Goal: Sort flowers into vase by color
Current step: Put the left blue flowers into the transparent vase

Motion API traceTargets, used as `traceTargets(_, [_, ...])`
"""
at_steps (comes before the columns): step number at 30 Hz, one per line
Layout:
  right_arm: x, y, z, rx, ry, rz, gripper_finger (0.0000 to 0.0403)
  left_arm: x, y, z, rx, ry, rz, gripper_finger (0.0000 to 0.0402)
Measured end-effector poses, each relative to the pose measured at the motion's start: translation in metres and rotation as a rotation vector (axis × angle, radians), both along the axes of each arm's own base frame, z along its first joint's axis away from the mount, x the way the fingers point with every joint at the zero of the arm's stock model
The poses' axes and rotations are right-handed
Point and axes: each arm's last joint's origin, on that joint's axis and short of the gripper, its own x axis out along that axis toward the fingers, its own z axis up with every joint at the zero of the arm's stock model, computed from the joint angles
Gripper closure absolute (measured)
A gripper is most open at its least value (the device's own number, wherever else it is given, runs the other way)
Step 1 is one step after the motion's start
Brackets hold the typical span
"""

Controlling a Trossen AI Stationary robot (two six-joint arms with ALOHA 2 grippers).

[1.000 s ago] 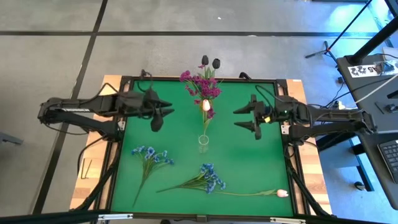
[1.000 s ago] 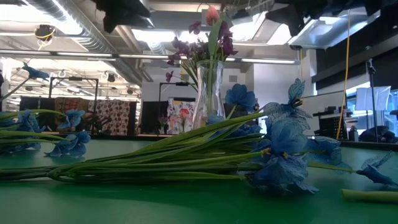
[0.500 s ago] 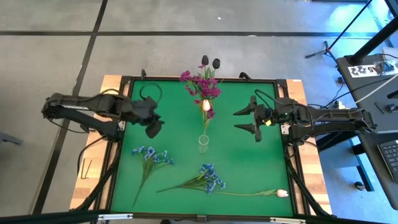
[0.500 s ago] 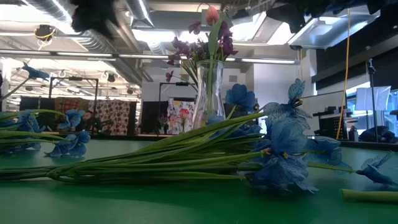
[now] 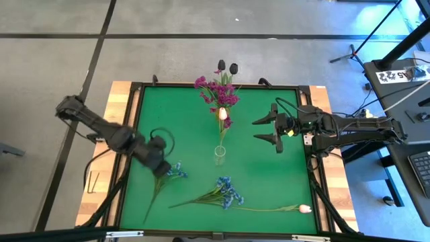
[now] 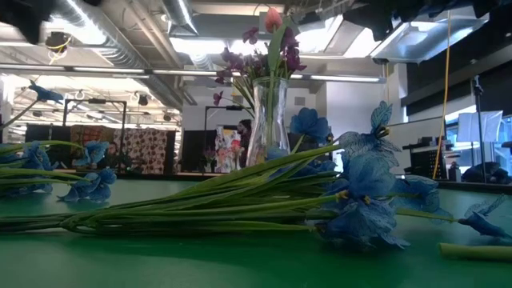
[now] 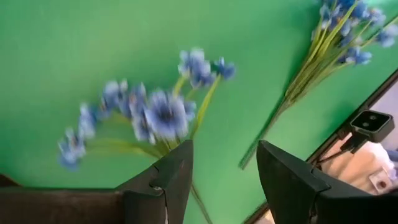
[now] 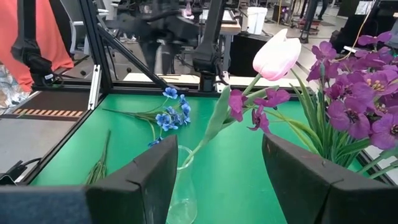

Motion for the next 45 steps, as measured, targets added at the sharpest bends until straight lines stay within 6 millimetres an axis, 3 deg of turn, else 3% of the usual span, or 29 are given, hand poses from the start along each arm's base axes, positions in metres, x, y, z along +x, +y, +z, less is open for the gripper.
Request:
traceTargets(5, [0.000, 0.000, 0.000, 0.000, -0.001, 0.007, 0.0169, -0.011, -0.037, -0.010, 0.002, 0.027, 0.088, 0.0230])
traceTargets(9, [0.000, 0.000, 0.000, 0.001, -0.005, 0.016, 0.0169, -0.011, -0.064, -0.031, 0.041, 0.114, 0.096, 0.0226])
traceTargets(15, [0.000, 0.001, 0.001, 0.014, -0.009, 0.039, 0.0169, 0.002, -0.088, -0.071, 0.046, 0.343, 0.080, 0.0200])
traceTargets(20, [0.000, 0.001, 0.001, 0.031, -0.005, 0.037, 0.0169, 0.021, -0.101, -0.095, 0.013, 0.351, 0.077, 0.0169])
traceTargets(28, [0.000, 0.002, 0.001, 0.036, -0.004, 0.060, 0.0169, 0.027, -0.107, -0.116, 0.016, 0.446, 0.078, 0.0149])
traceTargets(35, [0.000, 0.002, 0.001, 0.036, -0.005, 0.063, 0.0169, 0.024, -0.103, -0.128, 0.034, 0.434, 0.097, 0.0149])
traceTargets(45, [0.000, 0.003, 0.001, 0.043, -0.004, 0.097, 0.0169, 0.017, -0.099, -0.155, -0.072, 0.414, 0.100, 0.0149])
